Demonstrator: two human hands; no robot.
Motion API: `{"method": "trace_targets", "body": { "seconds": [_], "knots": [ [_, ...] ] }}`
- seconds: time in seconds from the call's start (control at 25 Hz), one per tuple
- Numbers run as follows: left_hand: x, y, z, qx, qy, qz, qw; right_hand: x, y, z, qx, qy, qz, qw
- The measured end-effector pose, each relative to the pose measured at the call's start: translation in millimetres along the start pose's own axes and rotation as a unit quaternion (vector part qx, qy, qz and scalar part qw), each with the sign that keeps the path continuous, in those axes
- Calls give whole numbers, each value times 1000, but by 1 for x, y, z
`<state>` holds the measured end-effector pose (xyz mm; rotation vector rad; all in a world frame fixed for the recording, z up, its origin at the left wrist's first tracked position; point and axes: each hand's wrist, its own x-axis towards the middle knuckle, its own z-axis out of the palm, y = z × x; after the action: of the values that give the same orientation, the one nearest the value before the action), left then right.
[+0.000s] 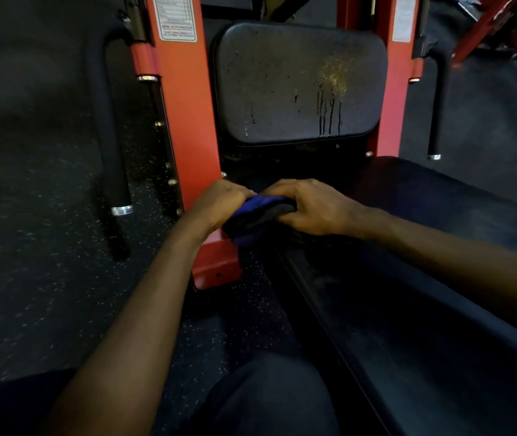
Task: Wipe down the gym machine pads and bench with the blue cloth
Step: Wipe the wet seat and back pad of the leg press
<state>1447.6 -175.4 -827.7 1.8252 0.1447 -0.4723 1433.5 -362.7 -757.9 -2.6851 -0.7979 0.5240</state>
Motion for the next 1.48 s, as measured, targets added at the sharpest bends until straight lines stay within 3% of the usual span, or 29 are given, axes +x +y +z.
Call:
{"method": "trace_targets", "body": {
  "seconds": [0.32, 0.52, 0.68, 0.84, 1.0, 1.2, 1.4, 1.48],
  "knots": [
    [2, 5, 9, 226, -49, 65, 971, -33, -7, 1, -12, -25, -69, 997],
    [9, -2, 6, 181, -100, 70, 976, -14, -16, 7, -27, 17, -41, 999],
    [14, 0, 5, 204, -113, 61, 971, -37, -30, 3, -87, -1, -48, 995],
    [22, 8, 9, 235, -102, 70, 964, -27, -20, 0, -49, 32, 13, 998],
    [11, 32, 30, 217, 30, 120, 968, -26, 31, -7, -58, 52, 90, 993],
    [-10, 45, 64, 271, -52, 73, 958, -48, 114, -41, -102, 73, 308, 943],
    [-9, 57, 65, 331, -104, 43, 937, -64, 56, -18, -122, 56, 245, 960],
    [-7, 61, 68, 367, -139, 40, 919, -62, 64, -16, -93, 51, 247, 963]
  ]
}}
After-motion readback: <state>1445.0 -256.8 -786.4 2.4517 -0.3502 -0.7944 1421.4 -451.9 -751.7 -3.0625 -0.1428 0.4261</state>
